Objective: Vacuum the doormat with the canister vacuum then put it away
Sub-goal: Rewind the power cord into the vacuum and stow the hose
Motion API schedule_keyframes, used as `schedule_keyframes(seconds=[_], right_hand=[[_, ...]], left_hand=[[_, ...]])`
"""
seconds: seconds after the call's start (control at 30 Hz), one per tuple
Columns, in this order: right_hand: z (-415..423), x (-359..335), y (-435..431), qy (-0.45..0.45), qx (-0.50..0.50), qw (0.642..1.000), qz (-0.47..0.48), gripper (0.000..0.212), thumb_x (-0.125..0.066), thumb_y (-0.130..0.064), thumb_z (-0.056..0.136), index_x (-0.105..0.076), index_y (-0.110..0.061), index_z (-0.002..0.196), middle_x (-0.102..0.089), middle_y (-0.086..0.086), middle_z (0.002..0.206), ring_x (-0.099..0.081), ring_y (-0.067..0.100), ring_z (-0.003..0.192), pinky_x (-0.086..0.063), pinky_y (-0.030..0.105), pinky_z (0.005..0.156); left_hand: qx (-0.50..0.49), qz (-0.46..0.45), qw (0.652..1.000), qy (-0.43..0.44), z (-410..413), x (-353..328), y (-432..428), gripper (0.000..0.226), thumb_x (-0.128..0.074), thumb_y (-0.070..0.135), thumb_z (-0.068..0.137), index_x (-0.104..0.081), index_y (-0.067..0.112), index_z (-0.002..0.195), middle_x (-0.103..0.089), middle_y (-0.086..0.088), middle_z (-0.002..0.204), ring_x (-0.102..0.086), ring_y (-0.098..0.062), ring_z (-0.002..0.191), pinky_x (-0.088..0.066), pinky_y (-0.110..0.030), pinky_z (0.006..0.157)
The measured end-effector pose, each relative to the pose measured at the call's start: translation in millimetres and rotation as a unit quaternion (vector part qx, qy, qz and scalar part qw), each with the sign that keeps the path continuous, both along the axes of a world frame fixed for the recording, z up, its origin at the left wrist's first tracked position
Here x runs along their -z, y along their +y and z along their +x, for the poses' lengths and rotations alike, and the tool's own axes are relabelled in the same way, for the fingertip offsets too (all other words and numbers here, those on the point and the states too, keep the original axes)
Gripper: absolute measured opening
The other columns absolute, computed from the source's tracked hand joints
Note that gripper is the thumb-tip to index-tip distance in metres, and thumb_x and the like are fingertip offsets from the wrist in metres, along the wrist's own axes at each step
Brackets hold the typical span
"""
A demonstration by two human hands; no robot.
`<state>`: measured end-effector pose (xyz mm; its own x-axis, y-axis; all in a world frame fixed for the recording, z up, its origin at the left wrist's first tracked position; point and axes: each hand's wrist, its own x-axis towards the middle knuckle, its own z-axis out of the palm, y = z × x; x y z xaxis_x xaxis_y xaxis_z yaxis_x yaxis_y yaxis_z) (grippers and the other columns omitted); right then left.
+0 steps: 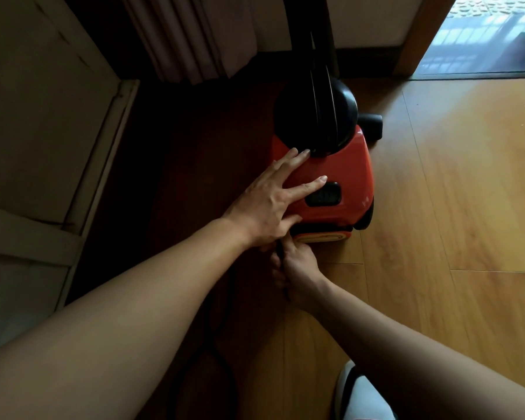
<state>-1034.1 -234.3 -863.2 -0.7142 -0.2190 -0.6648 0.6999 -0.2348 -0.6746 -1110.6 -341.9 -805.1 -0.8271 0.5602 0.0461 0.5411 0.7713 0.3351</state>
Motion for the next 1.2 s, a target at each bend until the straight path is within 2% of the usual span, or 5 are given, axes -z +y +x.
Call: schedule_keyframes(seconds=[0.6,0.77,0.87,1.07,1.2], right_hand=[[-19.8,46.6,47.5,0.029,-0.143,0.969,0.2,0.041,-0.059,-0.046,0.097,-0.064,-0.007,0.084,-0.061,0.006,0.064,-0.052,0.015,0.043,-0.044,0.028,0.042],[-13.6,60.0,103.6,0.287,-0.301,0.771,0.483,0.042,-0.048,-0.053,0.098,-0.062,-0.021,0.121,-0.069,0.0,0.114,-0.07,0.019,0.092,-0.057,0.03,0.076],[-10.0,64.4,138.3,0.372,-0.312,0.701,0.522,0.048,-0.042,-0.056,0.096,-0.068,-0.017,0.106,-0.07,-0.002,0.098,-0.068,0.017,0.087,-0.056,0.034,0.075],[-22.4,48.9,164.0,0.38,-0.219,0.787,0.435,0.008,-0.07,-0.028,0.092,-0.074,-0.021,0.09,-0.067,-0.015,0.078,-0.062,-0.002,0.062,-0.052,0.021,0.059],[-34.6,39.8,168.3,0.219,-0.254,0.879,0.337,0.036,-0.069,-0.036,0.092,-0.061,-0.015,0.065,-0.051,-0.011,0.054,-0.045,0.004,0.047,-0.037,0.019,0.047]], left_hand=[[0.002,0.011,1.0,0.021,-3.9,11.4,-3.2,0.089,-0.083,0.03,0.074,-0.036,0.033,0.149,-0.008,-0.004,0.163,0.0,-0.023,0.152,-0.004,-0.043,0.12],[0.006,0.015,0.999,0.03,-5.0,12.6,-4.6,0.089,-0.084,0.03,0.074,-0.036,0.033,0.149,-0.01,-0.005,0.163,-0.003,-0.024,0.152,-0.01,-0.046,0.121],[0.007,0.011,0.999,0.035,-5.0,14.0,-4.9,0.089,-0.083,0.031,0.075,-0.035,0.033,0.149,-0.01,-0.006,0.163,-0.002,-0.024,0.152,-0.008,-0.045,0.121],[0.008,0.01,0.999,0.042,-5.5,14.7,-4.8,0.088,-0.083,0.032,0.074,-0.036,0.033,0.149,-0.01,-0.006,0.163,-0.003,-0.024,0.152,-0.008,-0.044,0.12],[0.007,0.005,0.999,0.038,-4.7,13.5,-3.5,0.088,-0.082,0.032,0.074,-0.035,0.034,0.149,-0.01,-0.005,0.163,-0.003,-0.024,0.152,-0.007,-0.043,0.12]])
